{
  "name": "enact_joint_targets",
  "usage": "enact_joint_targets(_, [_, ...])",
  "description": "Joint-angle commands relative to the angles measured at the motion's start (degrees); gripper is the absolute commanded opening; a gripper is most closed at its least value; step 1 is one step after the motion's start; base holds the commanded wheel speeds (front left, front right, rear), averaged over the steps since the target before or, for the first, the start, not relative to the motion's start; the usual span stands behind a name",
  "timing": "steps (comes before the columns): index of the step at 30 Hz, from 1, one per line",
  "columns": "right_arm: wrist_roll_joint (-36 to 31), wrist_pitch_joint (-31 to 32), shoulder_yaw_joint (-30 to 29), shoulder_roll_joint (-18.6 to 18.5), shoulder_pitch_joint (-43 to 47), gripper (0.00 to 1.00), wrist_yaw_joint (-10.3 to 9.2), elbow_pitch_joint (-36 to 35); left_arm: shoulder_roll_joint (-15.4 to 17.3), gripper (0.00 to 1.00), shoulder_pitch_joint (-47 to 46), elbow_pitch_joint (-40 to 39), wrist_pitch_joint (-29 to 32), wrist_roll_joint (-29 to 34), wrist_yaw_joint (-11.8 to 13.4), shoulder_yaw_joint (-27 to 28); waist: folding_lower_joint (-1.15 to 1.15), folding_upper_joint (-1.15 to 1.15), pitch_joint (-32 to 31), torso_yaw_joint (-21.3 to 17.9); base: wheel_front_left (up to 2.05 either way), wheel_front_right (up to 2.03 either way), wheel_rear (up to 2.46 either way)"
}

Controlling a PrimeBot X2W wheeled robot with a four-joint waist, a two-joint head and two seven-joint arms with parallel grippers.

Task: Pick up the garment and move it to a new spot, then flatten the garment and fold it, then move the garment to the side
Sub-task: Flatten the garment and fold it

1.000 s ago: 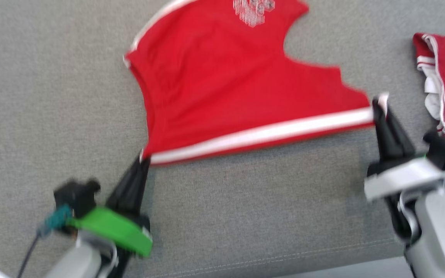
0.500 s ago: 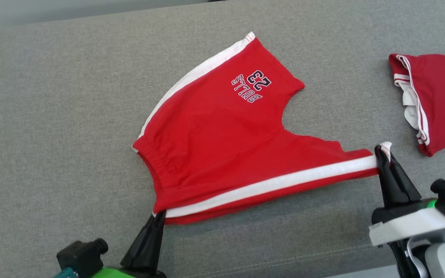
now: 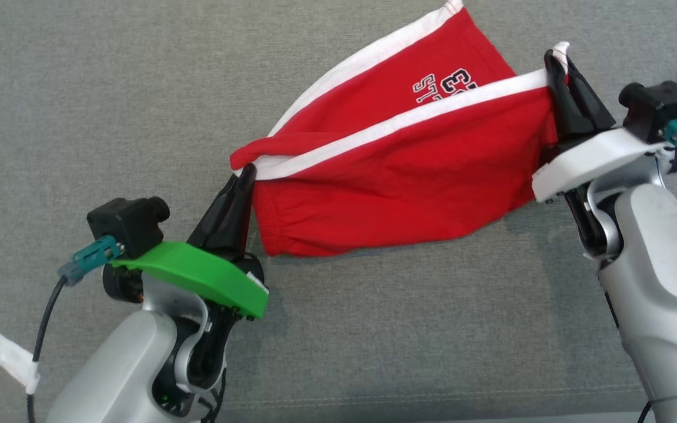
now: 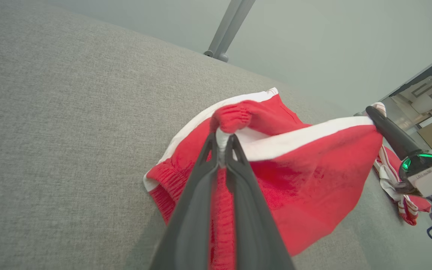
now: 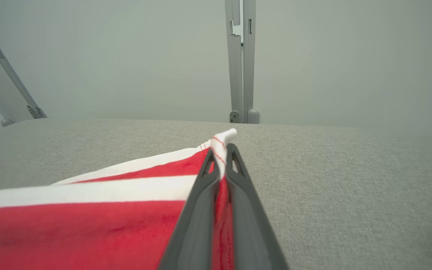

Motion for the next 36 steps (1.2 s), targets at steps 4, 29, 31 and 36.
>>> enact_joint_targets(4, [-1.44, -1.02, 2.56, -0.9, -9.58, 0.0, -0.1, 11.25, -4.3, 0.0, -6.0, 6.64, 1.8, -1.78, 0.4, 0.01, 0.0, 0.6, 2.5, 6.8, 0.0, 0.0, 0.0])
enact_joint_targets(29, [-12.17, -6.06, 0.6, -3.71, -31.53, 0.0, -0.11, 46.86, -18.98, 0.0, -26.67, 40.46, 5.85, -7.36, -6.05, -4.58, 0.0, 0.6, 4.0, 13.66, 0.0, 0.0, 0.0])
enact_joint_targets(31, [-13.25, -6.19, 0.42, -3.39, -32.07, 0.0, -0.11, 48.1, -19.17, 0.0, -27.4, 41.94, 5.39, -7.97, -6.36, -5.29, 0.0, 0.6, 4.14, 13.74, 0.0, 0.0, 0.0])
enact_joint_targets(36, [-15.11, -6.62, -0.18, -2.4, -33.17, 1.0, -0.11, 50.07, -19.29, 1.0, -28.52, 43.0, 2.82, -10.7, -6.35, -6.67, 0.0, 0.6, 4.24, 13.67, 0.0, 0.0, 0.0])
